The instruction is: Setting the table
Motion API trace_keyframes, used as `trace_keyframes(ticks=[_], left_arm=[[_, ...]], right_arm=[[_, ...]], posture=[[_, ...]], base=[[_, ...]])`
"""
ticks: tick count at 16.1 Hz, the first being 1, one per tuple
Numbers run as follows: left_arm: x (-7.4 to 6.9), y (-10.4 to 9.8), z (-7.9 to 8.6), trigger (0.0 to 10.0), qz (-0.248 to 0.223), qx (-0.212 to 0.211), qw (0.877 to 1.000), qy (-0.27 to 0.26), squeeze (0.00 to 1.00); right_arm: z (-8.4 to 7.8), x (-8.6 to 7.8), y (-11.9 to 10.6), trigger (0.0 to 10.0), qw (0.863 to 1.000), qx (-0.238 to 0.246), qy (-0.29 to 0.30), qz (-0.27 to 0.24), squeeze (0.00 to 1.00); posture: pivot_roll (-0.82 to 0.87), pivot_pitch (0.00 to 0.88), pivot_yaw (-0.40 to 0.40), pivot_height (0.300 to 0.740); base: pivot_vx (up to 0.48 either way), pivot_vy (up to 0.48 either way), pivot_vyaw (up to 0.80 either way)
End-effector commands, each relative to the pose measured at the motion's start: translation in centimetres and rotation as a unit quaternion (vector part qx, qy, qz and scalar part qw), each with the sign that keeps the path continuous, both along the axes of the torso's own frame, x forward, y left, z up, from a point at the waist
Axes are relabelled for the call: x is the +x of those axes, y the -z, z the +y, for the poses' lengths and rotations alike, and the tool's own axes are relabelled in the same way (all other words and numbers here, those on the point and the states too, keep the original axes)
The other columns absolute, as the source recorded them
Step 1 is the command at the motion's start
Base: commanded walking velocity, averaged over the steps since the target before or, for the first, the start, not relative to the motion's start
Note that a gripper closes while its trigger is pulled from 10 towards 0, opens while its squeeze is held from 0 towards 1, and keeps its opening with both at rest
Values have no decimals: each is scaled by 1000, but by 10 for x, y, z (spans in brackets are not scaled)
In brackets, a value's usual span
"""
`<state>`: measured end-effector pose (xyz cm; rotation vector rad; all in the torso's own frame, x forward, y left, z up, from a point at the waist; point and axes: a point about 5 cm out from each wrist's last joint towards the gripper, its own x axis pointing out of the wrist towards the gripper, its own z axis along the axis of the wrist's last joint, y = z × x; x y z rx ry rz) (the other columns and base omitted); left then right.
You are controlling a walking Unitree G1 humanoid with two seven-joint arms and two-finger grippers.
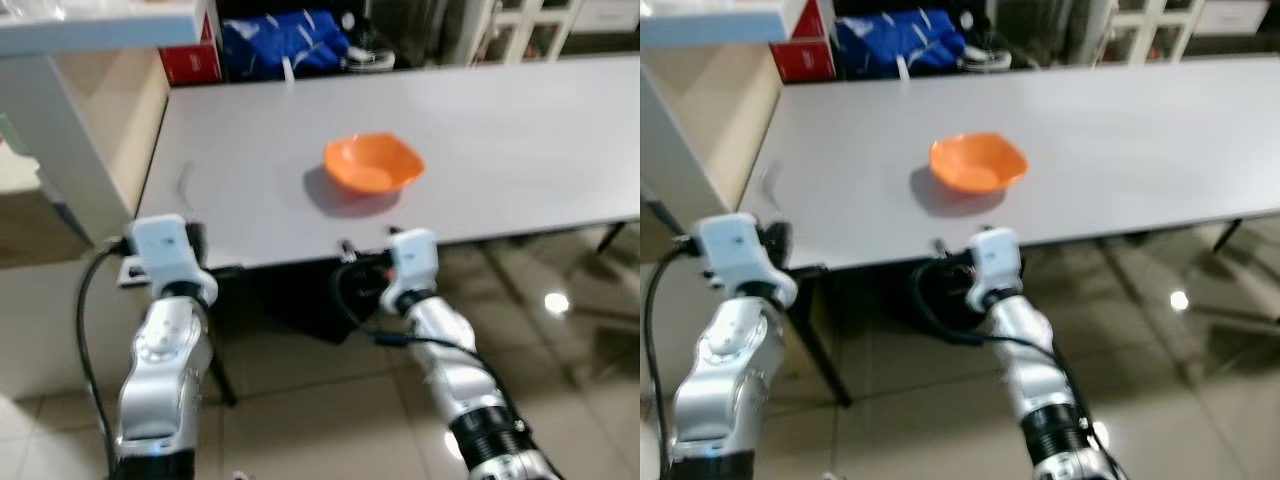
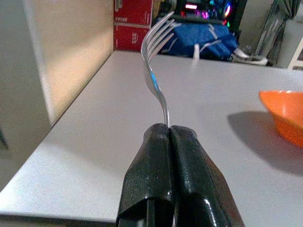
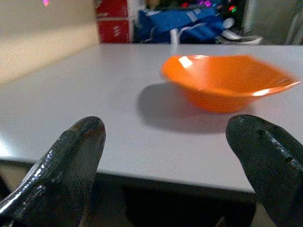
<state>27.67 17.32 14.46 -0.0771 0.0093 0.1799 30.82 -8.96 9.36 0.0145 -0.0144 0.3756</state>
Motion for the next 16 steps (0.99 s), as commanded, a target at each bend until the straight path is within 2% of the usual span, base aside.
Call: trace_keyframes(ticks=[1,16], left_arm=[[0,-3,8,0,-4,12,1000,-15,125],[4,-6,12,0,-5,17,1000,-20,125]], right_arm=[[12,1,-5,10000,1000,6,-14,-5,0],[12,-1,-3,10000,1000,5,-12,-3,0]], posture=[[-24,0,46,740],[-26,0,55,740]], base=[[307,-368,0],[307,-366,0]])
